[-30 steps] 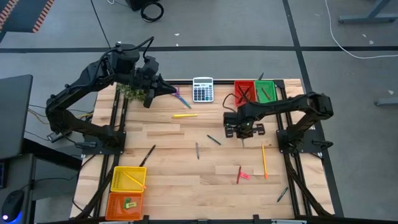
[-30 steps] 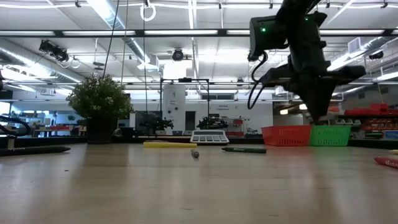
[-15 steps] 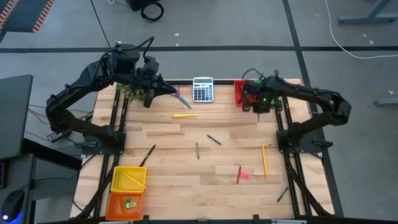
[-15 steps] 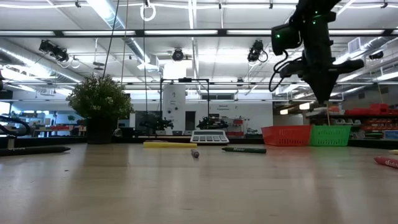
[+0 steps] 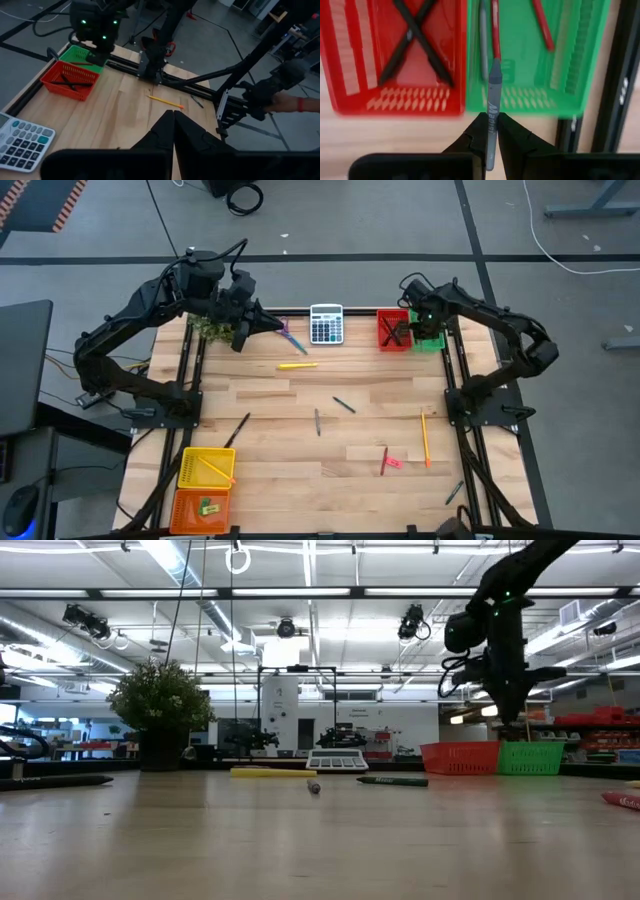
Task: Sort crayons/erasers/pens/pencils in bins
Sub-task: Put the right gray crayon into the green bin, then put the top green crayon into the green bin
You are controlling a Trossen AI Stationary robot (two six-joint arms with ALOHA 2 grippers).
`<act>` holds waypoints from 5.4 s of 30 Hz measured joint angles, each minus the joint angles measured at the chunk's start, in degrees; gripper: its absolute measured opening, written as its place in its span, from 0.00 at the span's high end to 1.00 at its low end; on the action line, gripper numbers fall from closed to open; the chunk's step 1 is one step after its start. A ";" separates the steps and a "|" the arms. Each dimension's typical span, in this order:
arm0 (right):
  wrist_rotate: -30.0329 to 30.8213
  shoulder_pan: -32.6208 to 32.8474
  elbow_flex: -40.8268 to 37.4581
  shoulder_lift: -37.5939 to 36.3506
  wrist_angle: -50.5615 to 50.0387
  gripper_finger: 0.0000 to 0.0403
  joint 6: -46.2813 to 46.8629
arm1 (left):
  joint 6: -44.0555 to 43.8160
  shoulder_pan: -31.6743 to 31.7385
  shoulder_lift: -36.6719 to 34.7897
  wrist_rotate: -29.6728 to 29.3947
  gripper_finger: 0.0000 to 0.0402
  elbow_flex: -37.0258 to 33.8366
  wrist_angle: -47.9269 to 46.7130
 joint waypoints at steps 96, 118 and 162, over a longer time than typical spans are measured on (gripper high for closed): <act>-13.21 44.30 24.13 26.42 1.71 0.79 6.34 | 1.24 0.17 -0.47 -0.44 0.95 0.04 1.88; -11.27 47.64 24.22 34.75 10.71 0.79 1.25 | -3.42 0.17 -0.44 -3.85 0.97 0.04 4.19; -9.64 47.73 20.28 35.83 14.20 0.79 -1.03 | -2.89 0.12 -0.44 -3.91 0.95 0.02 6.27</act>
